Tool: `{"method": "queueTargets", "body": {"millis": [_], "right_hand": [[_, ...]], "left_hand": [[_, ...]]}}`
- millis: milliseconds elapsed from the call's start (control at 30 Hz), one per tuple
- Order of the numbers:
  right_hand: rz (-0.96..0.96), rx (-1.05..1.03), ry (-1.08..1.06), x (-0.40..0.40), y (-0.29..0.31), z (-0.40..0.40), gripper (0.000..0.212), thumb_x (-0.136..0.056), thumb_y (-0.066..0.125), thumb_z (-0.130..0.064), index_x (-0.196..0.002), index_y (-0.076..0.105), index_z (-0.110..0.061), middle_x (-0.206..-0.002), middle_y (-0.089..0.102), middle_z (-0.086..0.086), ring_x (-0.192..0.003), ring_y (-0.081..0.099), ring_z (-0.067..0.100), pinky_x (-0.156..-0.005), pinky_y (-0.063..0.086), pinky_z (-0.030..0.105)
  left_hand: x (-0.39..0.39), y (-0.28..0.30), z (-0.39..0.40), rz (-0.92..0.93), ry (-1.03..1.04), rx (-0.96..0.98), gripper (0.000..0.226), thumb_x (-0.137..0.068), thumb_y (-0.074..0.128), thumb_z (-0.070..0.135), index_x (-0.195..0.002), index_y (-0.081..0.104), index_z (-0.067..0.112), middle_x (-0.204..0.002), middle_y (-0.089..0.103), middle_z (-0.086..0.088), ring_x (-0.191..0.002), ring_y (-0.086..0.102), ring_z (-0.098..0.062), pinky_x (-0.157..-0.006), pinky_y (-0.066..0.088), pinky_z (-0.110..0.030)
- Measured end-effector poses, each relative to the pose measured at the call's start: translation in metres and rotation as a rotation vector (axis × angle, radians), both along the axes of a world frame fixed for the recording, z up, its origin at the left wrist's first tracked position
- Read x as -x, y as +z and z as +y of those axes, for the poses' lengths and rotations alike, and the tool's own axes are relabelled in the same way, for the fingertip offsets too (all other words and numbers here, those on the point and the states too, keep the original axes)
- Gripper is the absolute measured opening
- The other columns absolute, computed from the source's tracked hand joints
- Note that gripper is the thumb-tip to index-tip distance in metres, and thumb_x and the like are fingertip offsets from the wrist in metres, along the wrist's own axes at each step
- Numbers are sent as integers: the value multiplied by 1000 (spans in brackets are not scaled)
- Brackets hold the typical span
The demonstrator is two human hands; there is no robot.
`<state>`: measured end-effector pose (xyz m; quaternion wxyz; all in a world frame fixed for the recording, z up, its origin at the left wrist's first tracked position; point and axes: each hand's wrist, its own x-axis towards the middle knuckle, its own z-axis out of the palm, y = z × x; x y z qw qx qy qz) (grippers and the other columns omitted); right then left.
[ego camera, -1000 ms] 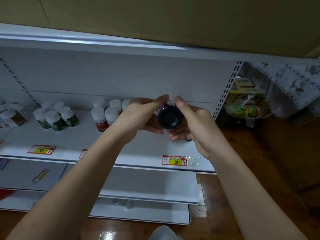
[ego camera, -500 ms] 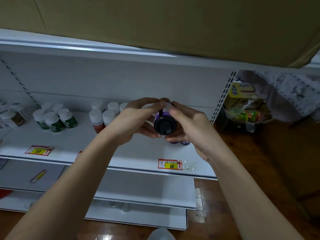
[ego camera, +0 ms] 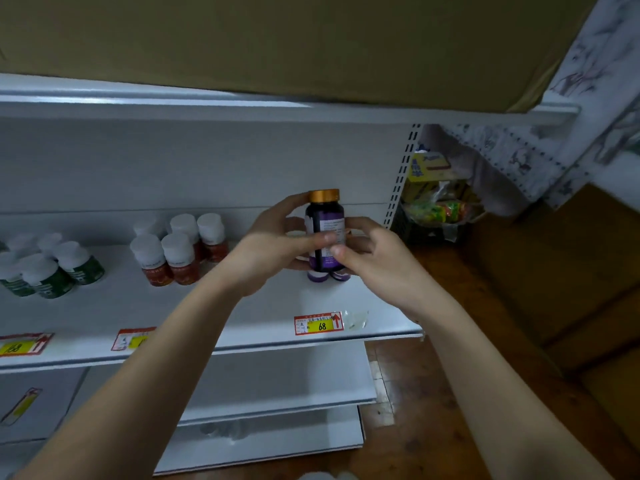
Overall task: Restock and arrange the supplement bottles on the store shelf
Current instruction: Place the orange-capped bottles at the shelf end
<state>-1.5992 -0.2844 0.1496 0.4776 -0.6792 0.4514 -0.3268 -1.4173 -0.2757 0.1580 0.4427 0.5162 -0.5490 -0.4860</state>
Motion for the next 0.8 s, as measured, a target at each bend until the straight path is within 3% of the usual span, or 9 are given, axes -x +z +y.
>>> {"method": "queueTargets", "body": {"millis": [100,233,367,533,667,800], "right_hand": [[53,20,-117,14,-2,10,16,-100,56,-25,-109,59,-38,-107,66,-20,-102,63,-2,-83,50,16],[298,60,-420,37,-19,30,19,-100,53,-34,-111,66,-24,-107,68,-8,-101,62,10,-86,52,31],[539,107,-644,56,-37,78,16,-100,53,-37,-97,65,-28,-84,64,-13,-80,62,10,-65,46,29],[772,-44,-896,81,-67,178,22,-100,50,-41,-92,63,-25,-80,64,-7,-75,60,13,-63,51,32],[839,-227,-1077,109,-85,260,24,-101,49,-42,-91,60,-23,-79,60,-7,-67,54,6,-52,34,21],[858,-373,-1248,139,-101,354,25,-101,49,-43,-92,60,-23,-84,62,-5,-72,57,9,-56,41,26]], "left_hand": [[8,-7,-5,-16,-112,20,69,-65,82,33,-128,54,32,-109,69,-2,-94,72,-21,-79,62,-41],[20,-21,-6,-78,-287,51,56,-80,80,16,-130,56,24,-113,67,-2,-97,67,-17,-72,62,-32],[44,-38,8,-73,-452,88,57,-78,82,19,-129,57,29,-117,64,4,-108,60,-10,-69,59,-23],[100,-61,51,-98,-694,101,67,-75,86,30,-135,55,32,-122,64,11,-117,57,-5,-92,53,-30],[160,-71,112,-124,-938,131,62,-78,83,30,-132,54,33,-118,63,17,-109,55,11,-84,49,-15],[225,-89,186,-160,-1149,122,65,-79,82,28,-137,52,32,-126,63,11,-120,55,-7,-99,48,-33]]}}
